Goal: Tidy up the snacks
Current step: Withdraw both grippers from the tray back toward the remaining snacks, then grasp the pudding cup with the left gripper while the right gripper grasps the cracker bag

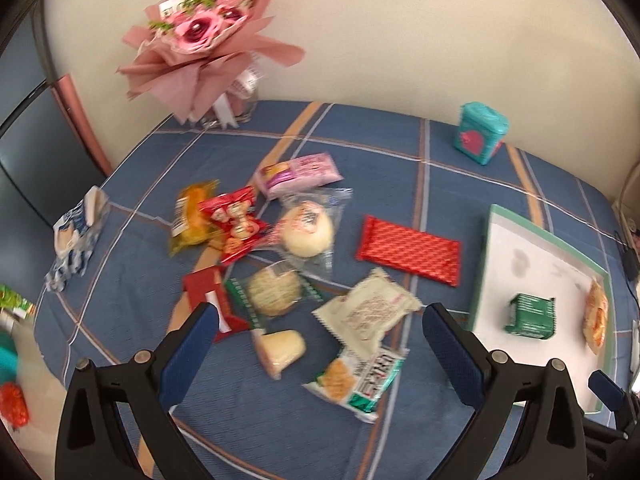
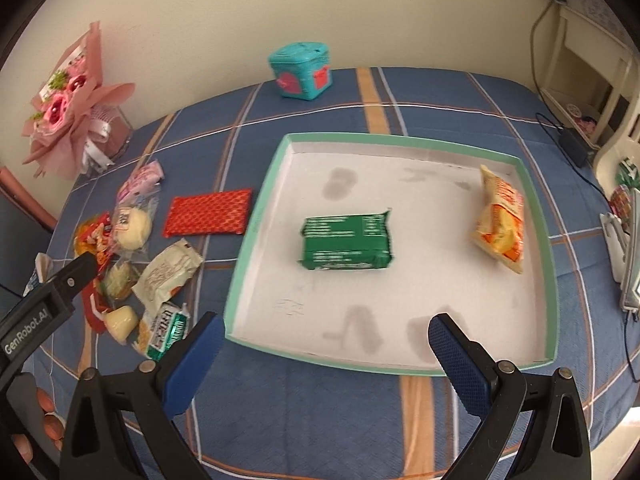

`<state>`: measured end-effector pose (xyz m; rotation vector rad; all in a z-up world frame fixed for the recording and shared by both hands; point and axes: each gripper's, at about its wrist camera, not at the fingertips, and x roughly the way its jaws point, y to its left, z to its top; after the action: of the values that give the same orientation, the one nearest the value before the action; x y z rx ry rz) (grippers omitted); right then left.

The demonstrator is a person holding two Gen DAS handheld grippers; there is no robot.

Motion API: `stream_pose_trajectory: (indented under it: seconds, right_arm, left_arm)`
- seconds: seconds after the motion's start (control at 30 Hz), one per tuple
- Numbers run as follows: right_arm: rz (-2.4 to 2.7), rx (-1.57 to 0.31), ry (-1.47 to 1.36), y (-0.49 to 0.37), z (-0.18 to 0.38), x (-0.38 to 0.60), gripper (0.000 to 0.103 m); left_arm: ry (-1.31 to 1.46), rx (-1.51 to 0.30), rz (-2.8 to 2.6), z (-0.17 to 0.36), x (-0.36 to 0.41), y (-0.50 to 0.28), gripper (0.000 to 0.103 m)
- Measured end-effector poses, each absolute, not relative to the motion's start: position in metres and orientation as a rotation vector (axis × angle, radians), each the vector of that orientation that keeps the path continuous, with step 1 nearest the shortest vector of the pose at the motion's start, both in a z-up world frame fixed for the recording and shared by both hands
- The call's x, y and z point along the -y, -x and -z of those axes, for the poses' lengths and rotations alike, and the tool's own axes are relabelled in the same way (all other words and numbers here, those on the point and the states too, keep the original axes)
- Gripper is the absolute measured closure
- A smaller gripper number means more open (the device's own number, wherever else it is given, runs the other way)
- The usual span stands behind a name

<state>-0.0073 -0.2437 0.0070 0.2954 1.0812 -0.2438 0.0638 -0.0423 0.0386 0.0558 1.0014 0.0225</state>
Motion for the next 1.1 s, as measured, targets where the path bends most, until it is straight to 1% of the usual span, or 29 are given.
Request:
stream_pose_trajectory:
  seconds: [0.33,0.63,1.1]
  right_arm:
    - [0.127,-1.121,-0.288,-0.019,0.004,0.194,0.0]
    - [0.06,-1.17,-0.307,-0.038,0.02,0.159,0.0]
    - [0.0,-1.238,-0.246,-0.06,0.051,0.114,0.001]
  left_arm:
    - [0.021,-1.096,-0.126,-0.022,-0.002,-0.074,0.001]
    - [0.102,-1.143,-0.195,-0.009,-0.038,-0.081,0.001]
    - [0.15,-1.298,-0.178,0.037,-0.041,-0.095,0.001]
